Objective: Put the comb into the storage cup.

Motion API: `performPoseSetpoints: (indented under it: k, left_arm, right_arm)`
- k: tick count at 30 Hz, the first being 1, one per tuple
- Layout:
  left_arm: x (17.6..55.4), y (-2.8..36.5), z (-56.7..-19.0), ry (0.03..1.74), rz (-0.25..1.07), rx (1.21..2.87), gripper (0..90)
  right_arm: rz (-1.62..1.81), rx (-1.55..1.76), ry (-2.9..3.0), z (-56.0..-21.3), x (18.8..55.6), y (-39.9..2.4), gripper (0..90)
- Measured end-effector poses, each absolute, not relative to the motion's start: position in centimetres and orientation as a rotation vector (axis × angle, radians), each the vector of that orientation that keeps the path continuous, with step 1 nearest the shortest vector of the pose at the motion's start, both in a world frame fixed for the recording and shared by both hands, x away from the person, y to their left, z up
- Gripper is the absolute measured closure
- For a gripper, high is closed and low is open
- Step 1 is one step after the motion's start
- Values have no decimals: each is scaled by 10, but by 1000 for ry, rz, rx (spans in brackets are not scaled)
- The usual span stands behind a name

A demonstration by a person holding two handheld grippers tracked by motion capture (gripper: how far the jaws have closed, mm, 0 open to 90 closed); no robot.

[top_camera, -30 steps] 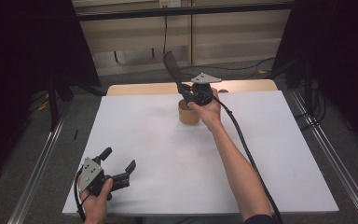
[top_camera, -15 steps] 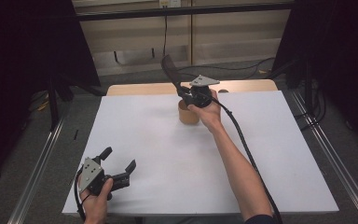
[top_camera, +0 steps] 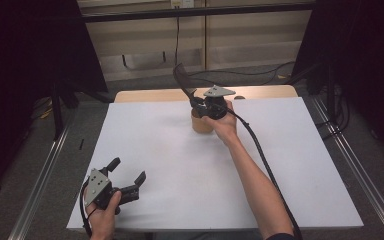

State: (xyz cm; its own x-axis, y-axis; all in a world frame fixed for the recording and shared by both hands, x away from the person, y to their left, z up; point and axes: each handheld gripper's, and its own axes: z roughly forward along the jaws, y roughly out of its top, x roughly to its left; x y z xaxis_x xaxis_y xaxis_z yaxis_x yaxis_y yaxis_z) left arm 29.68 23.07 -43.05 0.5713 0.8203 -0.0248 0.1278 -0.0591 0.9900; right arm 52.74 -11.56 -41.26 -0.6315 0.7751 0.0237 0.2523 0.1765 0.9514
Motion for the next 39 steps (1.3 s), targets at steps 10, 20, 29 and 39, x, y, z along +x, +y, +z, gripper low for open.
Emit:
performPoseSetpoints:
  k: [10, 20, 29, 39]
  left_arm:
    - [296, 229, -430, 824, 693, 1552, 30]
    - [296, 229, -430, 824, 697, 1551, 30]
    - [297, 229, -431, 826, 697, 1556, 30]
    - [297, 227, -431, 824, 687, 1562, 29]
  right_arm:
    - [1463, 982, 1964, -416, 519, -124, 727]
    - [1415, 960, 2009, -416, 512, -121, 725]
    - [1376, 1013, 2021, -427, 512, -124, 723]
    - [1377, 1051, 2034, -431, 512, -123, 681]
